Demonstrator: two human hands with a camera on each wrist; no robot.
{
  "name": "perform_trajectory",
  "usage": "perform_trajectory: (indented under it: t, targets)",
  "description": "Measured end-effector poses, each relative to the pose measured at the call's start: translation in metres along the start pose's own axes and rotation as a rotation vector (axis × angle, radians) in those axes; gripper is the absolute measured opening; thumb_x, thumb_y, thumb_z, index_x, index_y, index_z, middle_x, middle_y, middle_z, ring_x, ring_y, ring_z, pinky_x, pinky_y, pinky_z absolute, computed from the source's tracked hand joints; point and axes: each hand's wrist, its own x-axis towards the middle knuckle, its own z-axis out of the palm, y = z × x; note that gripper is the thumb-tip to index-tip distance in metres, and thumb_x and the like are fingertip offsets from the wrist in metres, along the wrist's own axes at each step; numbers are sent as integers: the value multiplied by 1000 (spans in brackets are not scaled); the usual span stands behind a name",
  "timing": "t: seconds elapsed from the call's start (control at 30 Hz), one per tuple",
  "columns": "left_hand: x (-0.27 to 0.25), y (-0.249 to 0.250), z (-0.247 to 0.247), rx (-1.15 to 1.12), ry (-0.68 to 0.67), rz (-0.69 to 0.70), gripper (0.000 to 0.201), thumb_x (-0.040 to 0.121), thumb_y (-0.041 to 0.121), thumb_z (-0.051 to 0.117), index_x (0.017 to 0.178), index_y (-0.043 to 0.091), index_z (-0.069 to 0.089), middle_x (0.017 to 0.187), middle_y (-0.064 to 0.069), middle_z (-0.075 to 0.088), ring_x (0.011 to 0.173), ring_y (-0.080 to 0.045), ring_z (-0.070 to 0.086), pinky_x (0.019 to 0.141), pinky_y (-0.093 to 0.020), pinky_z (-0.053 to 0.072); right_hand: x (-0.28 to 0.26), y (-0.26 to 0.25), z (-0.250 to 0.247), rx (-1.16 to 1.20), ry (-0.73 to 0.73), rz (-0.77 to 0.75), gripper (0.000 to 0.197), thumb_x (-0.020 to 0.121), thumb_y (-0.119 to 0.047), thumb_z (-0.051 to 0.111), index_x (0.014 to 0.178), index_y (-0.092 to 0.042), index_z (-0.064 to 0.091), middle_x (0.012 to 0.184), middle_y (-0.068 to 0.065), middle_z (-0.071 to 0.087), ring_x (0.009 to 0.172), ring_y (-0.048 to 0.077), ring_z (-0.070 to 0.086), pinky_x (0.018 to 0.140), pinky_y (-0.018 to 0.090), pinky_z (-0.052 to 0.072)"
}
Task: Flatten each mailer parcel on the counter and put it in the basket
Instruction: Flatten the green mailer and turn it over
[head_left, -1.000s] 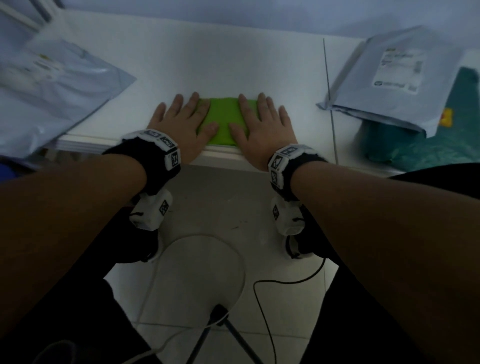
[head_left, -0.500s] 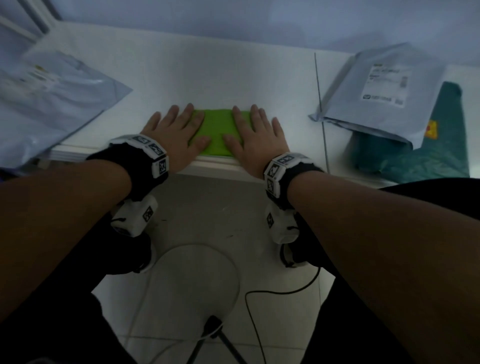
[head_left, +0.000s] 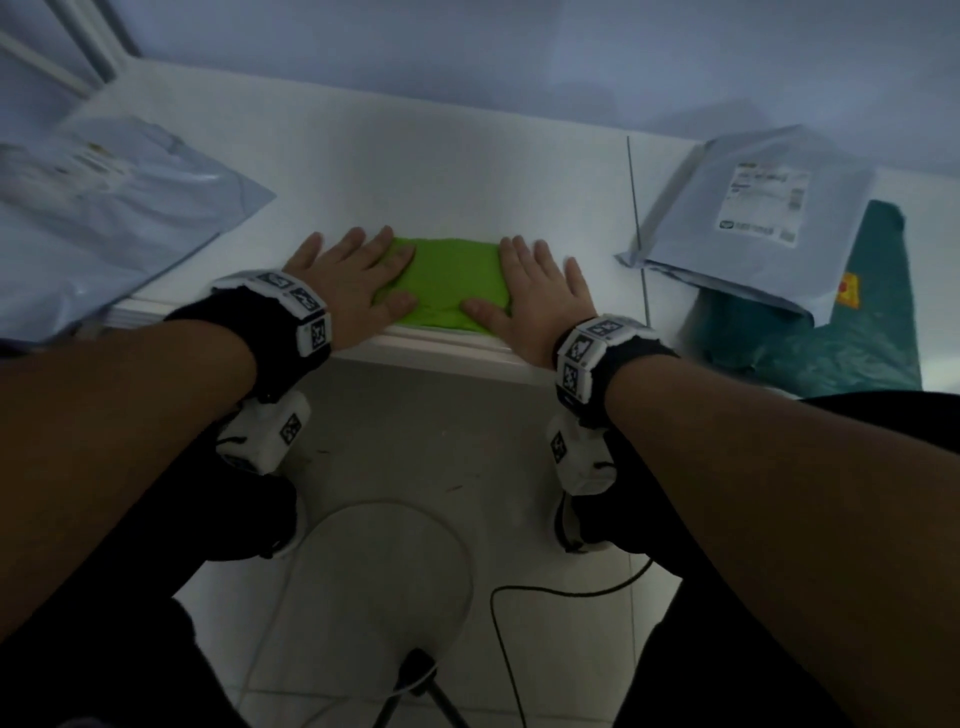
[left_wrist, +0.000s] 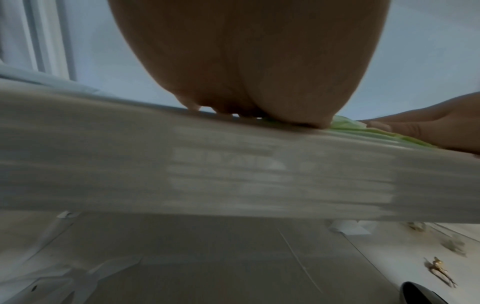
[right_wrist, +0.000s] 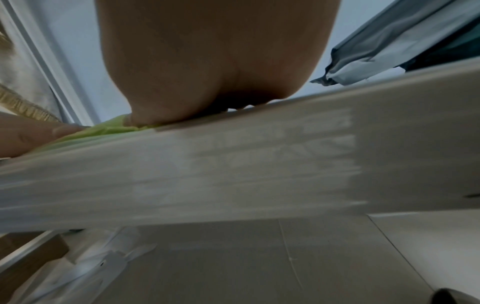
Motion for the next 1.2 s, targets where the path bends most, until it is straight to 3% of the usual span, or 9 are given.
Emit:
perform_trajectory:
  t: [0.33, 0.57, 0.8, 1.2]
  targets:
    - [-1, 1, 5, -6, 55, -6, 63, 93, 64, 4, 150, 41, -8, 161, 14, -10, 149, -18, -1, 118, -49, 5, -3, 0, -4, -73, 12, 23, 97, 89, -77, 22, 157, -11, 3, 165, 5, 1, 152, 24, -3, 122, 46, 0]
    - [-3, 6, -4, 60, 18, -51, 63, 92, 66, 6, 150, 43, -9, 160, 15, -10, 149, -24, 2, 118, -50, 5, -3, -2, -3, -95, -22, 30, 95, 90, -77, 17, 157, -12, -2, 165, 3, -4, 152, 22, -4, 122, 45, -2]
    - [-6, 9, -2, -14, 32, -70, 56, 97, 58, 6, 150, 45, -8, 160, 16, -11, 149, -22, -2, 119, -48, 2, -4, -3, -2, -80, -17, 39, 92, 90, -75, 17, 157, -14, -2, 165, 2, -4, 152, 21, -4, 122, 45, -2]
    - [-6, 11, -2, 18, 28, -70, 58, 95, 61, 5, 149, 44, -10, 160, 16, -12, 149, -24, -2, 118, -50, 0, -3, -3, -6, -89, -39, 42, 92, 90, -76, 18, 157, -16, -3, 165, 0, -6, 152, 23, -6, 122, 46, -3]
